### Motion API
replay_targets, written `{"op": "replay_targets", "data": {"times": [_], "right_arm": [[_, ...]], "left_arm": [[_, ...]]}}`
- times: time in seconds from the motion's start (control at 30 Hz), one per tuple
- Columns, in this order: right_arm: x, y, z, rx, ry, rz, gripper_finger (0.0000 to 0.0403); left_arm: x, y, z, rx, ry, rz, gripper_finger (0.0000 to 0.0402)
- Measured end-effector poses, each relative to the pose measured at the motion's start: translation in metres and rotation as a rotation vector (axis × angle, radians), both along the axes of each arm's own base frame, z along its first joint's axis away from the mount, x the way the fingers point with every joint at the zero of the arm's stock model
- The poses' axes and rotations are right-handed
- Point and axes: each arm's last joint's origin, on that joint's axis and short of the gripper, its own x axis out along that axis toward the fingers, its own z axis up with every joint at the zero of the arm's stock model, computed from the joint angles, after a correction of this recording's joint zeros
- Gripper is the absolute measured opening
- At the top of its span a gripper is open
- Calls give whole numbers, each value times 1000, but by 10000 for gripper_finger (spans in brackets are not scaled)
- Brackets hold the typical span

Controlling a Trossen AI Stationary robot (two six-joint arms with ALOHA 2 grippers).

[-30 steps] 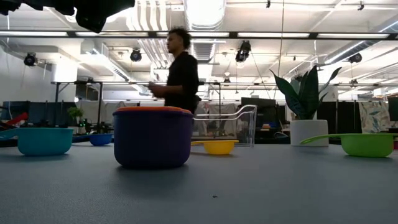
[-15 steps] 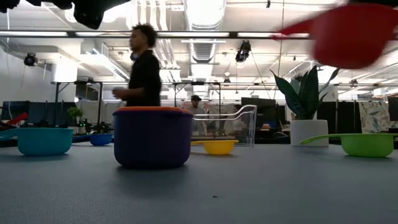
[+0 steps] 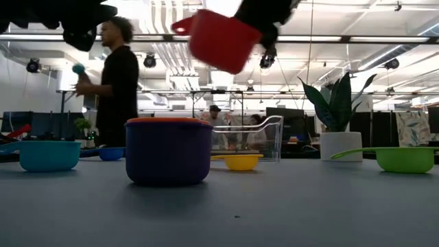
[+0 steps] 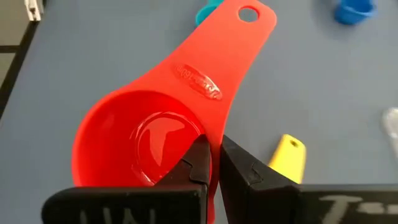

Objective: Nest measuring cups in basket
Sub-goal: Stack the red measuring cup on top of the orange measuring cup

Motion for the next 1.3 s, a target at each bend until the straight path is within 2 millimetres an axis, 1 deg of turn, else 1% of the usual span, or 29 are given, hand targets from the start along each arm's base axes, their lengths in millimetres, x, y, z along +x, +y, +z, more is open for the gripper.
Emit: {"op": "replay_targets", "data": {"times": [0.1,0.2,0.3,0.4,0.9,1.3], "right_arm": [[21,-1,-15,13,33,28,9],[37,0,-29,25,70,59,9],[47,2,-37,38,83,78,9],[54,5,-40,54,83,98,9],[55,3,-49,48,111,93,11],[55,3,-50,48,114,90,13]], "left_arm": [[-7,5,-5,-11,-18,-2,113],[-13,8,-9,-22,-36,-1,111],[-16,10,-9,-33,-52,-1,110],[-18,11,-9,-36,-58,-1,110],[-16,10,-11,-27,-42,-1,110],[-16,10,-11,-27,-40,-1,110]]}}
